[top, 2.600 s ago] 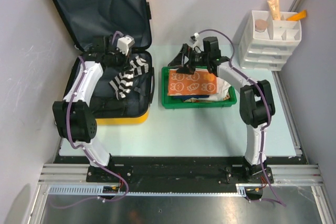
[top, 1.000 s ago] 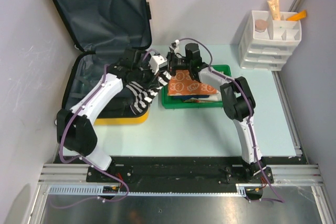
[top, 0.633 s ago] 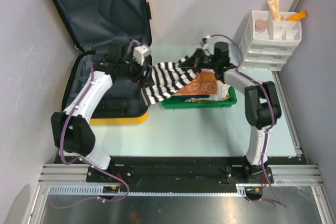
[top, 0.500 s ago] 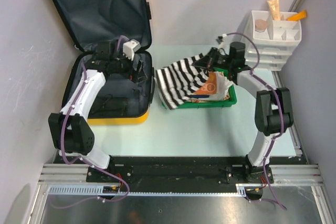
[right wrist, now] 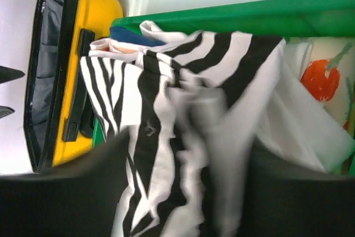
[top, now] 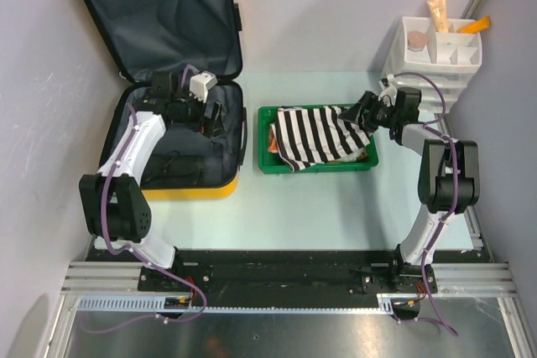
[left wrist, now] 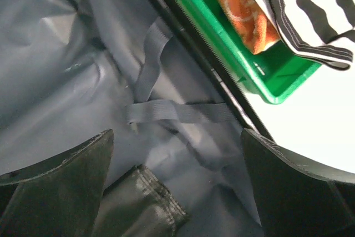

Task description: Open, take out, and arrange the luggage

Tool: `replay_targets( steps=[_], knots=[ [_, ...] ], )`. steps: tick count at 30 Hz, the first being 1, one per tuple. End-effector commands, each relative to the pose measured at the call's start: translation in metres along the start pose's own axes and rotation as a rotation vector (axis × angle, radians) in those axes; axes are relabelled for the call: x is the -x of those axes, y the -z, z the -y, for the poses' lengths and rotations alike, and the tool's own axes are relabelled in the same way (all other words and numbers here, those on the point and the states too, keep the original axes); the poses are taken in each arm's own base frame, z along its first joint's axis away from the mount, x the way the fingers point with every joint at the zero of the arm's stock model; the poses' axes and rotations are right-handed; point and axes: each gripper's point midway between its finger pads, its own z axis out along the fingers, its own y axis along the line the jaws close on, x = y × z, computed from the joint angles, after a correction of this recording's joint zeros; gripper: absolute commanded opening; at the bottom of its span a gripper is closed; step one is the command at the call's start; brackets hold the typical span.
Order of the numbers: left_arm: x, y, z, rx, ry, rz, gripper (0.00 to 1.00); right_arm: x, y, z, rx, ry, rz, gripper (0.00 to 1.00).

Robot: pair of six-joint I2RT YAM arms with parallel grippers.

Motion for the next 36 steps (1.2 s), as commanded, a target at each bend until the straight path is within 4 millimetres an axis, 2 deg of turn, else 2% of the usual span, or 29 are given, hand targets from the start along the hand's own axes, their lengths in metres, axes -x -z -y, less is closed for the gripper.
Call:
replay_targets(
  steps=[1, 3, 7, 8, 9, 11, 12, 15, 16, 17, 18, 19, 21, 25, 28, 31, 32, 33, 34, 36],
  knots=[
    [-0.013, 0.011, -0.018, 0.063, 0.006, -0.040, 1.00, 0.022, 0.007, 0.001, -0.042, 0.104, 0.073, 1.00],
    [-0.026, 0.015, -0.021, 0.077, -0.004, -0.088, 1.00, 0.022, 0.012, -0.002, -0.033, 0.129, 0.066, 1.00],
    [-0.047, 0.023, -0.032, 0.121, 0.005, -0.156, 1.00, 0.050, 0.031, -0.009, -0.012, 0.157, 0.128, 1.00],
    [-0.048, 0.022, -0.031, 0.114, 0.016, -0.159, 1.00, 0.056, 0.037, -0.006, -0.027, 0.153, 0.135, 1.00],
    [-0.046, 0.027, -0.040, 0.127, 0.037, -0.145, 0.99, 0.061, 0.040, -0.005, -0.041, 0.159, 0.144, 1.00],
    [-0.044, 0.019, -0.039, 0.100, 0.078, -0.141, 0.97, 0.069, 0.046, -0.009, -0.056, 0.201, 0.148, 1.00],
    [-0.035, 0.018, -0.041, 0.099, 0.081, -0.126, 0.95, 0.071, 0.047, -0.010, -0.068, 0.213, 0.153, 1.00],
    [-0.034, 0.008, -0.054, 0.111, 0.100, -0.148, 0.92, 0.078, 0.049, -0.030, -0.061, 0.273, 0.154, 1.00],
    [-0.045, 0.004, -0.055, 0.101, 0.099, -0.197, 0.93, 0.075, 0.049, -0.035, -0.062, 0.290, 0.138, 1.00],
    [-0.052, 0.004, -0.056, 0.068, 0.009, -0.239, 0.95, 0.080, 0.048, -0.044, -0.055, 0.365, 0.141, 1.00],
    [-0.051, 0.009, -0.060, 0.058, -0.049, -0.268, 0.95, 0.076, 0.048, -0.057, -0.047, 0.395, 0.127, 1.00],
    [-0.069, 0.013, -0.057, 0.027, -0.074, -0.346, 0.96, 0.071, 0.048, -0.060, -0.051, 0.418, 0.108, 1.00],
    [-0.089, 0.023, -0.064, 0.008, -0.207, -0.417, 0.98, 0.067, 0.048, -0.079, -0.018, 0.534, 0.088, 1.00],
    [-0.120, 0.049, -0.071, -0.006, -0.386, -0.529, 1.00, 0.046, 0.053, -0.104, 0.109, 0.619, 0.018, 1.00],
    [-0.139, 0.048, -0.074, -0.051, -0.482, -0.587, 0.98, 0.039, 0.051, -0.114, 0.179, 0.627, -0.001, 1.00],
    [-0.146, 0.039, -0.082, -0.096, -0.540, -0.612, 0.98, 0.039, 0.049, -0.119, 0.218, 0.630, 0.001, 1.00],
    [-0.146, 0.036, -0.086, -0.100, -0.555, -0.621, 0.97, 0.032, 0.044, -0.127, 0.242, 0.633, -0.014, 1.00],
    [-0.136, 0.034, -0.094, -0.082, -0.567, -0.612, 0.97, 0.030, 0.042, -0.130, 0.246, 0.631, -0.016, 1.00],
    [-0.139, 0.027, -0.099, -0.092, -0.558, -0.625, 0.96, 0.030, 0.042, -0.132, 0.250, 0.629, -0.019, 1.00],
    [-0.129, 0.024, -0.108, -0.081, -0.587, -0.613, 0.96, 0.026, 0.043, -0.135, 0.261, 0.625, -0.031, 1.00]
  ],
)
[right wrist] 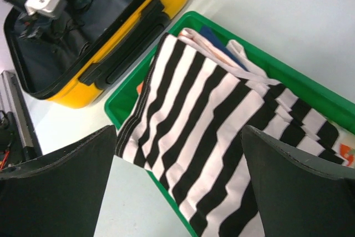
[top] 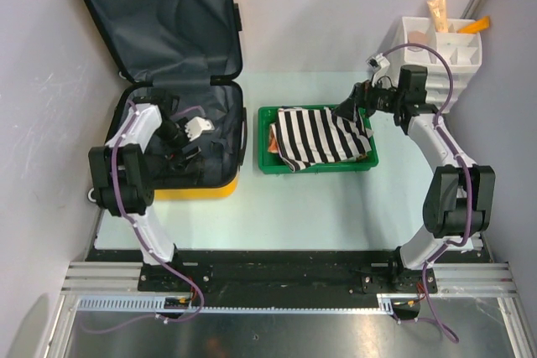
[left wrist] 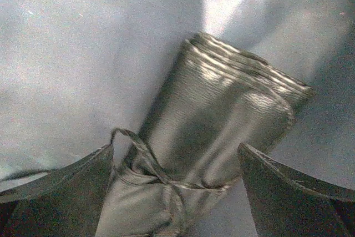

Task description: Open, take out, and arrange the luggage

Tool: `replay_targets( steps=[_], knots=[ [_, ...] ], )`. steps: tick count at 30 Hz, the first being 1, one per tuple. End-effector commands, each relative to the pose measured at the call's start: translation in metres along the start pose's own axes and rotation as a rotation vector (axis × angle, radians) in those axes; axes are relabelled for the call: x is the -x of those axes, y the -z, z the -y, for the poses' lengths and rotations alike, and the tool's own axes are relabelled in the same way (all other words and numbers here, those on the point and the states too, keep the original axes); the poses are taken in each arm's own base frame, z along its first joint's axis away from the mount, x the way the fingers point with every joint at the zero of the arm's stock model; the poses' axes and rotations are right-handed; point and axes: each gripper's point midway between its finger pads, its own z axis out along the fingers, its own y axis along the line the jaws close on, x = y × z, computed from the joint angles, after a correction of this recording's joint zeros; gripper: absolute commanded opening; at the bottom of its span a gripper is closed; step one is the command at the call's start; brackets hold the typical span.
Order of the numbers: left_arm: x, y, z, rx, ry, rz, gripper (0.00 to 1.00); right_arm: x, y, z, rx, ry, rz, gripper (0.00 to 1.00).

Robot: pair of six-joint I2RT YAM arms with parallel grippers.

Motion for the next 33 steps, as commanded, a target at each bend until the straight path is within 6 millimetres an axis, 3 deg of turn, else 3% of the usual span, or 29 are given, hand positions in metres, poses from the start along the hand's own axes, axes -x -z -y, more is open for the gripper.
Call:
replay_targets(
  steps=[1, 5, 10, 11, 12, 15, 16, 17, 22, 26, 29, 33],
  knots=[
    [0.011, 0.000, -0.032, 0.031, -0.144, 0.008, 0.96, 0.015, -0.002, -0.024, 0.076, 0.062, 0.011, 1.00],
    [0.021, -0.008, -0.040, 0.019, -0.177, 0.028, 0.92, 0.007, -0.001, -0.027, 0.088, 0.030, -0.014, 1.00],
    [0.015, -0.021, -0.019, -0.044, -0.224, 0.007, 0.78, 0.010, 0.003, -0.024, 0.072, 0.028, -0.005, 1.00],
    [0.007, -0.027, -0.004, -0.079, -0.224, 0.000, 0.59, 0.011, 0.005, -0.021, 0.068, 0.020, -0.001, 1.00],
    [0.006, -0.026, -0.001, -0.080, -0.221, -0.001, 0.54, 0.011, 0.005, -0.021, 0.068, 0.008, 0.000, 1.00],
    [0.006, -0.023, 0.002, -0.076, -0.195, 0.004, 0.26, 0.013, 0.003, -0.020, 0.076, 0.000, 0.009, 1.00],
    [0.008, -0.020, 0.002, -0.068, -0.185, 0.012, 0.10, 0.013, 0.002, -0.021, 0.084, -0.003, 0.011, 1.00],
    [0.013, -0.014, -0.003, -0.046, -0.184, 0.025, 0.00, 0.014, 0.002, -0.021, 0.087, 0.000, 0.015, 1.00],
    [0.041, 0.034, -0.022, 0.091, -0.190, 0.106, 0.00, 0.024, -0.006, -0.026, 0.100, -0.011, 0.043, 1.00],
    [0.070, 0.091, -0.051, 0.257, -0.195, 0.180, 0.00, 0.032, -0.012, -0.035, 0.092, 0.028, 0.062, 1.00],
    [0.098, 0.132, -0.057, 0.341, -0.196, 0.281, 0.00, 0.037, -0.020, -0.047, 0.097, 0.074, 0.073, 1.00],
    [0.130, 0.171, -0.053, 0.402, -0.204, 0.387, 0.00, 0.049, -0.035, -0.073, 0.133, 0.155, 0.111, 1.00]
  ],
)
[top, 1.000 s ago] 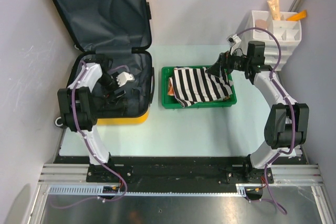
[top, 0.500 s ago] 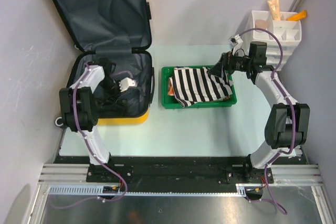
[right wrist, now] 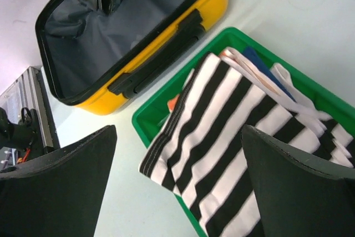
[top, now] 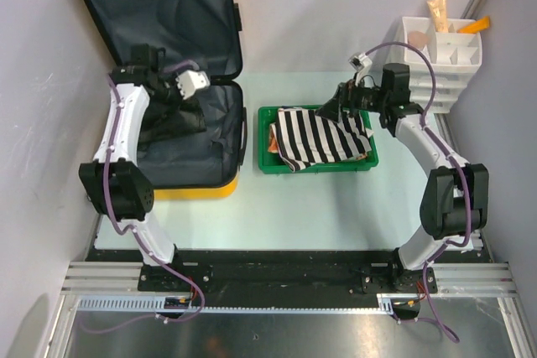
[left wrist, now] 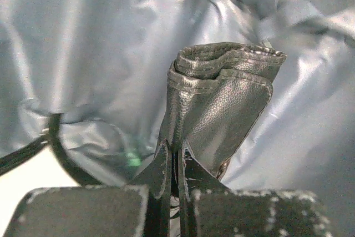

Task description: Open, take out, and arrange the luggage

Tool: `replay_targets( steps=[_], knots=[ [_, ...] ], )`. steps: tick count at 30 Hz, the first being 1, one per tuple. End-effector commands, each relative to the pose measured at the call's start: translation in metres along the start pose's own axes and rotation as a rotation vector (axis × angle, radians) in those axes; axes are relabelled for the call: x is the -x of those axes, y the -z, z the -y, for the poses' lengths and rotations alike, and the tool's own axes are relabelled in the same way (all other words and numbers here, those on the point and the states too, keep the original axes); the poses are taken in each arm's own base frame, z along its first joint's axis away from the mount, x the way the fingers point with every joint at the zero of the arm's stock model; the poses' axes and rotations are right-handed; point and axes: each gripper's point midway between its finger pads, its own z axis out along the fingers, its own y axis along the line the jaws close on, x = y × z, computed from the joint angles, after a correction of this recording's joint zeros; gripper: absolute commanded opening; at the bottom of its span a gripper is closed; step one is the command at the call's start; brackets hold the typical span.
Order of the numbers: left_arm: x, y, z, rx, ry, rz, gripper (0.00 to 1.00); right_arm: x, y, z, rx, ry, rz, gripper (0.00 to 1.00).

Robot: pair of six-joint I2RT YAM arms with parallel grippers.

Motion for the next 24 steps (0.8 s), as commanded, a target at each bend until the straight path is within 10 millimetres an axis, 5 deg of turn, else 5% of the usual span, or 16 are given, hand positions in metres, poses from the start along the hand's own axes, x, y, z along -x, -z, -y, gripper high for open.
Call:
replay_targets(
  steps=[1, 7, 12, 24],
  knots=[
    [0.068, 0.066, -0.017, 0.133, -0.025, 0.205, 0.00, 0.048, -0.014, -0.036, 0.039, 0.183, 0.112, 1.00],
    [0.156, 0.094, 0.011, 0.121, -0.114, 0.373, 0.00, 0.074, -0.054, -0.102, 0.149, 0.306, 0.228, 1.00],
    [0.194, 0.098, 0.040, 0.075, -0.153, 0.436, 0.00, 0.076, -0.079, -0.150, 0.236, 0.352, 0.250, 1.00],
    [0.242, 0.103, 0.092, -0.052, -0.198, 0.542, 0.00, 0.055, -0.100, -0.146, 0.175, 0.363, 0.190, 1.00]
  ],
)
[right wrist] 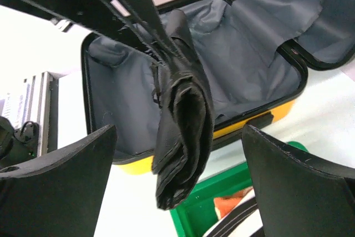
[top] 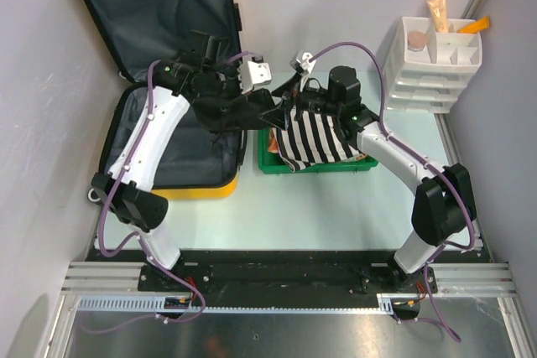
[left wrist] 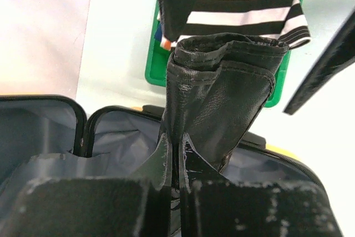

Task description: Open, take out, and arrange the luggage

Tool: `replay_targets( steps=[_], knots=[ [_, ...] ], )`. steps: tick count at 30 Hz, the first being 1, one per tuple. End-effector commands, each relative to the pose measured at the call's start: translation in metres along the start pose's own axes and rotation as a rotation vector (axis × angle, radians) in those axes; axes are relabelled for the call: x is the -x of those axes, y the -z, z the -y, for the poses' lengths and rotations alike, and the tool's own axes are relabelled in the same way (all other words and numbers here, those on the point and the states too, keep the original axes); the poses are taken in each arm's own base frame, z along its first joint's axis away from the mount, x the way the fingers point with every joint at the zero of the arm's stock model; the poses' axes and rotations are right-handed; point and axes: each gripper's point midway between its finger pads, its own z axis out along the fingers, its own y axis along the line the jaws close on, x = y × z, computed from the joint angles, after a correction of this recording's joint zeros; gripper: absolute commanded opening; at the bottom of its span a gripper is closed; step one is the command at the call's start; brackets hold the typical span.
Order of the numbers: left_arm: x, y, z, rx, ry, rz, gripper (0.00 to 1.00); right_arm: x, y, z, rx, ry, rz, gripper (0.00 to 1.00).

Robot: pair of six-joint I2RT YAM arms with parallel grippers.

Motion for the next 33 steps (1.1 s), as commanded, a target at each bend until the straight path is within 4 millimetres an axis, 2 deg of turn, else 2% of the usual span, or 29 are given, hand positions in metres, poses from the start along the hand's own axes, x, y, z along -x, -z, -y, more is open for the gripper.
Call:
replay_targets(
  steps=[1, 4, 7, 8, 10, 11, 12, 13, 14, 15, 16, 17, 18, 19, 20, 21, 22, 24, 25, 27, 28, 29, 33],
  knots=[
    [0.046, 0.030, 0.008, 0.021, -0.030, 0.133, 0.00, 0.009, -0.005, 0.010, -0.054, 0.048, 0.005, 0.98],
    [0.052, 0.028, 0.013, 0.008, -0.031, 0.145, 0.00, 0.010, -0.004, 0.014, -0.070, 0.043, 0.000, 0.90],
    [0.060, 0.028, 0.017, -0.006, -0.014, 0.170, 0.00, 0.009, -0.002, 0.012, -0.038, 0.012, -0.006, 0.72],
    [0.062, 0.028, 0.019, -0.017, 0.001, 0.180, 0.00, 0.010, 0.000, 0.007, -0.006, -0.028, -0.004, 0.51],
    [0.067, 0.028, 0.022, -0.027, 0.003, 0.193, 0.00, 0.012, 0.006, 0.013, -0.003, -0.069, 0.005, 0.23],
    [0.068, 0.029, 0.022, -0.030, 0.016, 0.198, 0.00, 0.013, 0.009, 0.012, 0.011, -0.084, 0.006, 0.00],
    [0.067, 0.026, 0.022, -0.034, 0.030, 0.193, 0.02, 0.018, 0.015, 0.017, 0.004, -0.120, 0.017, 0.00],
    [0.067, 0.025, 0.021, -0.029, 0.060, 0.190, 0.11, 0.018, 0.019, 0.015, 0.037, -0.140, 0.014, 0.00],
    [0.066, 0.024, 0.018, -0.018, 0.080, 0.181, 0.44, 0.019, 0.024, 0.017, 0.041, -0.164, 0.017, 0.00],
    [0.060, 0.020, 0.011, 0.004, 0.108, 0.150, 0.60, 0.023, 0.035, 0.029, 0.017, -0.234, 0.025, 0.00],
    [0.060, 0.022, 0.005, 0.028, 0.153, 0.145, 0.70, 0.023, 0.041, 0.031, 0.026, -0.269, 0.020, 0.00],
    [0.059, 0.024, -0.001, 0.045, 0.186, 0.147, 0.91, 0.023, 0.049, 0.038, 0.012, -0.310, 0.018, 0.00],
    [0.059, 0.029, -0.013, 0.064, 0.225, 0.168, 0.99, 0.016, 0.057, 0.045, -0.009, -0.377, -0.002, 0.00],
    [0.059, 0.032, -0.019, 0.068, 0.288, 0.187, 1.00, 0.013, 0.074, 0.061, -0.051, -0.418, -0.005, 0.00],
    [0.057, 0.036, -0.024, 0.068, 0.322, 0.203, 1.00, 0.006, 0.083, 0.068, -0.078, -0.461, -0.016, 0.00],
    [0.052, 0.041, -0.037, 0.087, 0.357, 0.219, 1.00, -0.005, 0.092, 0.073, -0.106, -0.534, -0.041, 0.00],
    [0.053, 0.041, -0.038, 0.073, 0.402, 0.235, 1.00, -0.022, 0.110, 0.084, -0.142, -0.640, -0.053, 0.00],
    [0.045, 0.039, -0.043, 0.073, 0.432, 0.229, 1.00, -0.042, 0.126, 0.092, -0.167, -0.733, -0.070, 0.00],
    [0.041, 0.037, -0.044, 0.074, 0.439, 0.219, 1.00, -0.060, 0.141, 0.104, -0.213, -0.764, -0.082, 0.00],
    [0.040, 0.032, -0.040, 0.056, 0.447, 0.216, 1.00, -0.081, 0.152, 0.115, -0.249, -0.807, -0.101, 0.00],
    [0.039, 0.031, -0.038, 0.045, 0.452, 0.216, 1.00, -0.098, 0.161, 0.124, -0.285, -0.840, -0.121, 0.00],
    [0.039, 0.030, -0.037, 0.041, 0.454, 0.218, 1.00, -0.112, 0.162, 0.124, -0.292, -0.866, -0.140, 0.00],
    [0.034, 0.026, -0.036, 0.041, 0.463, 0.201, 1.00, -0.147, 0.184, 0.147, -0.357, -0.906, -0.170, 0.00]
  ],
)
